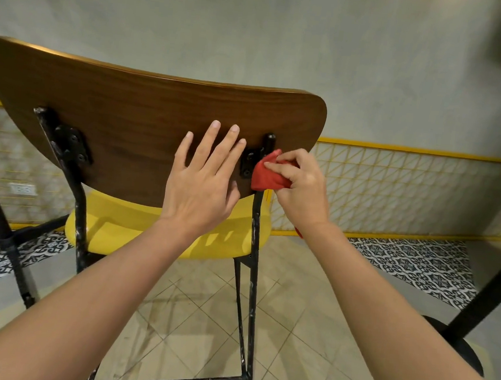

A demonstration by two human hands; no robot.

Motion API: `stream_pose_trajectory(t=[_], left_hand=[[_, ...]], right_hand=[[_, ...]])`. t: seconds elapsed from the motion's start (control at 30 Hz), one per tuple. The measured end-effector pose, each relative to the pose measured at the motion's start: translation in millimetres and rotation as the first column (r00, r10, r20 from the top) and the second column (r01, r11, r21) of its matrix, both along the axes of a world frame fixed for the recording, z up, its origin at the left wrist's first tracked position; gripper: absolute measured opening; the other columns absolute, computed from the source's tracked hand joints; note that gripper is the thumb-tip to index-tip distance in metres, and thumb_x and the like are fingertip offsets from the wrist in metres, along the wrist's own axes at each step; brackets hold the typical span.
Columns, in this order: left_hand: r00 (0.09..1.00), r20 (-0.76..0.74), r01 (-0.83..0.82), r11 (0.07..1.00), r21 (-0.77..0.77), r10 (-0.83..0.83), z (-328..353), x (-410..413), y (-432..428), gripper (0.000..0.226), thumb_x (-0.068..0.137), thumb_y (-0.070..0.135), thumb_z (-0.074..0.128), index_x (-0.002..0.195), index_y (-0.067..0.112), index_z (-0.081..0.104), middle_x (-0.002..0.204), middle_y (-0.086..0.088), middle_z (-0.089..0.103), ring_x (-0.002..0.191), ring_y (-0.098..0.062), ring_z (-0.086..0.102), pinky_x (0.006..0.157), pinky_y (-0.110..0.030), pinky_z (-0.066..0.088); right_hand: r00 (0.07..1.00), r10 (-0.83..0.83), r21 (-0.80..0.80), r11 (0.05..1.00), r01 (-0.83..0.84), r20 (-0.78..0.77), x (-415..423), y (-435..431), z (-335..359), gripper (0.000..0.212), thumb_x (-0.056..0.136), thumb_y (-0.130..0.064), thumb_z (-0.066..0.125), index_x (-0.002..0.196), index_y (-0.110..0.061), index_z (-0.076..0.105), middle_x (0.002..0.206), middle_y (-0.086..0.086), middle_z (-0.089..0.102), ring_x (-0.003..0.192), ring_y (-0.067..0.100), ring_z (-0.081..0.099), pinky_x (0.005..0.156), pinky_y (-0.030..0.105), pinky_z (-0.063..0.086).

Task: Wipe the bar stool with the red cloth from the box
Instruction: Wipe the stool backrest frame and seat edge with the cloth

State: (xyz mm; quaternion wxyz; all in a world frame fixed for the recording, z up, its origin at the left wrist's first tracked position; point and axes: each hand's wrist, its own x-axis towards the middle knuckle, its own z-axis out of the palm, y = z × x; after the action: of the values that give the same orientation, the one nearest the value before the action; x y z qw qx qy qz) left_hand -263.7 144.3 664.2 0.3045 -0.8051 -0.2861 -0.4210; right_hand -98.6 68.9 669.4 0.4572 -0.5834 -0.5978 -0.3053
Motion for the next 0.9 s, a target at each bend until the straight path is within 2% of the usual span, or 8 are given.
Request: stream_pose_trajectory(t=[0.13, 0.2, 0.33, 0.47, 0.57, 0.67, 0.73, 0.9], left_hand=[[0.999, -0.026, -0.023, 1.000, 0.006, 0.023, 0.5, -0.8, 0.5, 0.062, 0.086, 0.034, 0.046, 0.144, 0.013, 0.038, 0.154, -0.007, 0.029, 0.144, -0.027, 0.017, 0.114, -0.048, 0.013], [0.999, -0.025, -0.023, 1.000, 0.001, 0.023, 0.6, 0.2, -0.9, 0.064, 0.085, 0.036, 0.043, 0.144, 0.012, 0.037, 0.154, -0.008, 0.030, 0.143, -0.028, 0.018, 0.114, -0.049, 0.012], [1.000, 0.001, -0.009, 1.000, -0.026, 0.009, -1.3, -0.3, -3.2, 0.060, 0.088, 0.034, 0.042, 0.143, 0.012, 0.039, 0.153, -0.007, 0.032, 0.144, -0.028, 0.019, 0.114, -0.049, 0.013], [0.999, -0.036, -0.028, 1.000, -0.011, 0.027, -1.4, -2.7, -0.4, 0.060, 0.088, 0.032, 0.049, 0.144, 0.013, 0.038, 0.154, -0.006, 0.029, 0.144, -0.026, 0.017, 0.114, -0.049, 0.015], [0.999, -0.027, -0.034, 0.999, -0.014, 0.034, -1.0, -2.1, -0.4, 0.061, 0.087, 0.032, 0.050, 0.144, 0.013, 0.039, 0.154, -0.006, 0.030, 0.144, -0.026, 0.016, 0.114, -0.049, 0.014], [0.999, -0.032, -0.037, 0.999, -0.010, 0.037, -1.2, -1.5, -0.4, 0.062, 0.086, 0.032, 0.050, 0.144, 0.013, 0.038, 0.154, -0.006, 0.029, 0.144, -0.027, 0.015, 0.114, -0.048, 0.012], [0.998, -0.034, -0.045, 0.999, -0.018, 0.044, -1.3, -0.7, -1.1, 0.062, 0.086, 0.032, 0.050, 0.144, 0.013, 0.037, 0.155, -0.006, 0.029, 0.144, -0.027, 0.015, 0.114, -0.048, 0.011], [0.999, -0.014, -0.049, 0.998, -0.037, 0.048, -1.6, 2.2, -4.6, 0.061, 0.086, 0.032, 0.048, 0.143, 0.014, 0.039, 0.154, -0.007, 0.030, 0.144, -0.028, 0.016, 0.113, -0.048, 0.011]], right_hand=[[0.998, -0.022, 0.089, 0.996, 0.017, 0.056, -4.5, -6.5, 19.6, 0.036, 0.070, -0.004, 0.075, 0.105, -0.006, 0.071, 0.104, 0.018, 0.059, 0.100, 0.027, 0.055, 0.078, 0.031, 0.050], [0.992, -0.028, 0.100, 0.995, 0.016, 0.120, -11.7, -0.7, 25.1, 0.038, 0.069, -0.010, 0.077, 0.106, -0.005, 0.070, 0.106, 0.020, 0.057, 0.099, 0.031, 0.054, 0.077, 0.032, 0.050], [0.973, -0.070, -0.057, 0.995, 0.084, 0.218, -9.3, 3.4, 1.1, 0.050, 0.069, -0.012, 0.080, 0.116, -0.007, 0.065, 0.109, 0.021, 0.054, 0.098, 0.034, 0.053, 0.070, 0.040, 0.054], [0.892, -0.081, -0.206, 0.960, 0.190, 0.445, 4.0, -6.6, -15.3, 0.042, 0.068, -0.012, 0.083, 0.107, -0.008, 0.069, 0.105, 0.017, 0.058, 0.090, 0.033, 0.056, 0.056, 0.038, 0.056], [0.915, -0.097, -0.124, 0.980, 0.156, 0.391, 2.1, -4.8, -6.8, 0.032, 0.071, -0.007, 0.078, 0.102, -0.008, 0.071, 0.106, 0.016, 0.056, 0.093, 0.029, 0.048, 0.061, 0.037, 0.054], [0.936, -0.119, -0.025, 0.991, 0.134, 0.332, 0.3, 1.5, 3.2, 0.035, 0.073, -0.008, 0.076, 0.107, -0.008, 0.069, 0.112, 0.014, 0.051, 0.097, 0.025, 0.040, 0.068, 0.035, 0.052], [0.926, -0.108, -0.044, 0.990, 0.133, 0.363, 0.9, 2.5, 0.2, 0.035, 0.074, -0.006, 0.074, 0.109, -0.007, 0.069, 0.114, 0.011, 0.046, 0.095, 0.028, 0.044, 0.069, 0.035, 0.051], [0.902, -0.056, -0.195, 0.969, 0.153, 0.428, 11.1, -7.3, -11.7, 0.036, 0.067, 0.002, 0.078, 0.101, -0.008, 0.072, 0.104, 0.017, 0.060, 0.084, 0.035, 0.056, 0.065, 0.040, 0.054]])
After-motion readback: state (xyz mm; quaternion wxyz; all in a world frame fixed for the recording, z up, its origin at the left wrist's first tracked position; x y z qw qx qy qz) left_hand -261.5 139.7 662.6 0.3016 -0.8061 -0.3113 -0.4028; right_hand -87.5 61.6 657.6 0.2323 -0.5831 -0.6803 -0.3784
